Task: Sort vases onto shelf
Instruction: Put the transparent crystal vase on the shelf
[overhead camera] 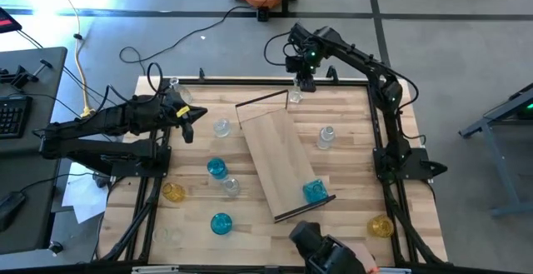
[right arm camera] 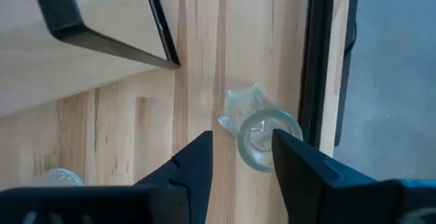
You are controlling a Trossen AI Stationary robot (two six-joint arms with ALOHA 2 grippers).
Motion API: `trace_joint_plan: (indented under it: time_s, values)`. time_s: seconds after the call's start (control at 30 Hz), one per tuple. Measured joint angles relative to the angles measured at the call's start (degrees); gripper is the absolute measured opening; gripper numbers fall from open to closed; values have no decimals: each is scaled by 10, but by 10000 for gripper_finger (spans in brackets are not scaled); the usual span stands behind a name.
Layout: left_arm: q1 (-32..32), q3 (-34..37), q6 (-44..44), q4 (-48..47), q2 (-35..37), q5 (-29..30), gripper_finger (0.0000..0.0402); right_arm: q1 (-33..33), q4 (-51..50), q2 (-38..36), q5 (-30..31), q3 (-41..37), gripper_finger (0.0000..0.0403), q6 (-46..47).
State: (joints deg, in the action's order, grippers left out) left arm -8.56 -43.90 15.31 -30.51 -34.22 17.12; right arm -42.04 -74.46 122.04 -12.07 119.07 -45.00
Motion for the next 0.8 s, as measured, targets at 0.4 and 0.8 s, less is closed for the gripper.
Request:
trace_joint_plan:
  time_s: [0.4, 0.8]
  values:
    - [0, 0, 0, -1, 0, 0, 3, 0, -8, 34, -3, 0, 134, 2]
    - [0, 0, 0, -1, 0, 0, 3, -7, -2, 37, -5, 0, 128, 15]
